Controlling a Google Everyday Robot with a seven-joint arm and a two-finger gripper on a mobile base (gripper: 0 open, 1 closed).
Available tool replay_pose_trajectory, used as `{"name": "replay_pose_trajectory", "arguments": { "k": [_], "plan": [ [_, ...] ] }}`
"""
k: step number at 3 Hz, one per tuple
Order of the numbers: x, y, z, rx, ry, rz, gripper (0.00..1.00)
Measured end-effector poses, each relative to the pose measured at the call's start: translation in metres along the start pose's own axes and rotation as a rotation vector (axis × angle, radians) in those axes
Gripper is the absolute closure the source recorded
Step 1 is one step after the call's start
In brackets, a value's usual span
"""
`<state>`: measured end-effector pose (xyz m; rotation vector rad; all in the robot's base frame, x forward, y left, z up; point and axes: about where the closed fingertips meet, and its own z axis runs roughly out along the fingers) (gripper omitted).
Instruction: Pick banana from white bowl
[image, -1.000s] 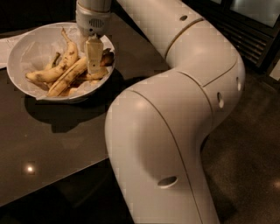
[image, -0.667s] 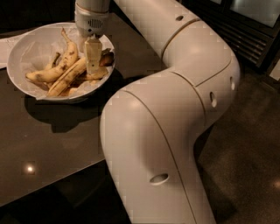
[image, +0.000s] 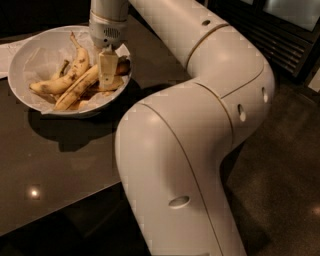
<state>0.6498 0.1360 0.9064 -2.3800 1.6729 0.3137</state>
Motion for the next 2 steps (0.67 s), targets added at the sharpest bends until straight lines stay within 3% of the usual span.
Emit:
{"name": "replay_pose_trajectory", "arguments": {
  "k": [2],
  "plan": [
    [-0.0072, -0.0183, 0.0062, 0.058, -0.024, -0.001, 0.93]
  ]
}}
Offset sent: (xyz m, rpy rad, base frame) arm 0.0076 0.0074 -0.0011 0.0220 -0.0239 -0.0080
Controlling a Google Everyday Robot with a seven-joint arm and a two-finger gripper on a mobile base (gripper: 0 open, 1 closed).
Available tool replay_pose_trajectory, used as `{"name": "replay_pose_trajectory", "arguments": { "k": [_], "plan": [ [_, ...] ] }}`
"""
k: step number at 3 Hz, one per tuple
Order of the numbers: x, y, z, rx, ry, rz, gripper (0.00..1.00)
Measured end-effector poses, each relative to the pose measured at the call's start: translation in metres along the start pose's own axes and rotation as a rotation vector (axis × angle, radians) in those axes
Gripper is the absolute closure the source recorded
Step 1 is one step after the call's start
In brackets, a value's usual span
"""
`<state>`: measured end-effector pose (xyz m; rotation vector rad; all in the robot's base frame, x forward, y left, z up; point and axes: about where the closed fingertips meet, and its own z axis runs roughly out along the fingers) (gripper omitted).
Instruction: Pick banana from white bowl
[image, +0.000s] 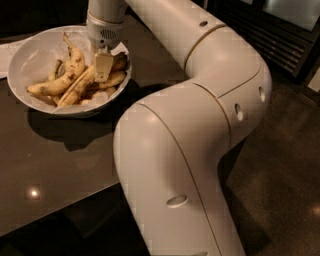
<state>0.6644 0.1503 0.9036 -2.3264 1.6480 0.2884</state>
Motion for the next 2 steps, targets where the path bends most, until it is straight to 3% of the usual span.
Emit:
{"name": "replay_pose_trajectory", "arguments": {
  "k": [1, 2],
  "plan": [
    [-0.0001, -0.0003, 0.0002, 0.001, 0.000, 0.000, 1.00],
    [-0.0040, -0.0035, -0.0027, 0.031, 0.008, 0.006, 1.00]
  ]
}}
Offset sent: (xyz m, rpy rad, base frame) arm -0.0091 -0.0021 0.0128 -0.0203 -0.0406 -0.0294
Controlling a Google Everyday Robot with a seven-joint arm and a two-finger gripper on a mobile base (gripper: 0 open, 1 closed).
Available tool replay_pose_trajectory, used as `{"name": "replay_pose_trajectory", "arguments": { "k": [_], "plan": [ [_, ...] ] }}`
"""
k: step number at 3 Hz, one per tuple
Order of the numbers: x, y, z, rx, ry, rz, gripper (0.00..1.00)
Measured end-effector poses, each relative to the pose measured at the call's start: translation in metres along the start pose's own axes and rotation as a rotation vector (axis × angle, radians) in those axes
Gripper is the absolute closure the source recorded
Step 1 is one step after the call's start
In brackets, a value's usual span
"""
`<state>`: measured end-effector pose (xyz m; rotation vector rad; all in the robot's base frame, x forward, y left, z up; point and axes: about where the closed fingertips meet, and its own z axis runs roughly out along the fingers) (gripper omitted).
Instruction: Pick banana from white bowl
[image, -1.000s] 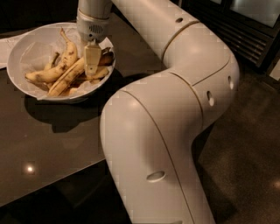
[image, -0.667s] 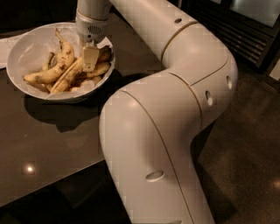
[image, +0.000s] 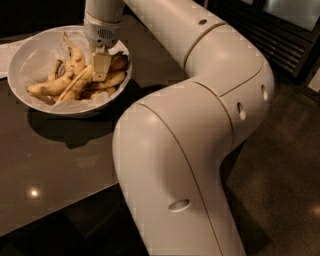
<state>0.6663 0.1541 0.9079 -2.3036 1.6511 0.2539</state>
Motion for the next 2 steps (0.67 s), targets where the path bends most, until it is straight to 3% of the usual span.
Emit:
{"name": "replay_pose_trajectory", "arguments": {
  "k": [2],
  "plan": [
    [-0.010, 0.014, -0.027, 0.077, -0.020, -0.020, 1.00]
  ]
}}
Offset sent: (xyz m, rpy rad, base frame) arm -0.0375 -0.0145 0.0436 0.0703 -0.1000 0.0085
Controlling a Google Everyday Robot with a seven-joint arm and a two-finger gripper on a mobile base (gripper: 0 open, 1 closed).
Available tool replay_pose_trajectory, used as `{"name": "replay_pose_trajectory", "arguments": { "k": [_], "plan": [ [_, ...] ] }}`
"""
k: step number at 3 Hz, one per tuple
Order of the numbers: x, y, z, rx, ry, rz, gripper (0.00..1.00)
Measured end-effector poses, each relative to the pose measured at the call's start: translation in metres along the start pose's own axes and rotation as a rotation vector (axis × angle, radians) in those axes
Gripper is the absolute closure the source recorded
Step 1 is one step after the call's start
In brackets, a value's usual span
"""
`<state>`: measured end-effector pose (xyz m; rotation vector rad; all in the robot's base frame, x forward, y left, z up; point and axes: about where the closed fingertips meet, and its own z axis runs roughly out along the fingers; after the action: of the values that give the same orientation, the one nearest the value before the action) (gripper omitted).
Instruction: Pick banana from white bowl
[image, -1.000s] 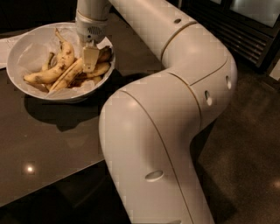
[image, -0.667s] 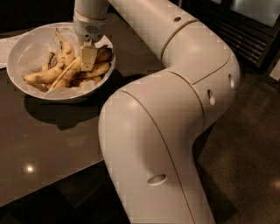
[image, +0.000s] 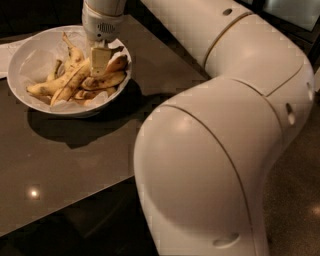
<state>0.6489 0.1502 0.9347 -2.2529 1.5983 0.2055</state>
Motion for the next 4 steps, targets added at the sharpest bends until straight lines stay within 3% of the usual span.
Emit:
{"name": "replay_pose_trajectory", "arguments": {
  "k": [1, 3, 4],
  "plan": [
    [0.003, 0.013, -0.018, 0.064, -0.022, 0.008, 1.00],
    [0.003, 0.015, -0.014, 0.061, -0.022, 0.007, 1.00],
    [0.006, 0.029, -0.041, 0.104, -0.015, 0.071, 1.00]
  ]
}}
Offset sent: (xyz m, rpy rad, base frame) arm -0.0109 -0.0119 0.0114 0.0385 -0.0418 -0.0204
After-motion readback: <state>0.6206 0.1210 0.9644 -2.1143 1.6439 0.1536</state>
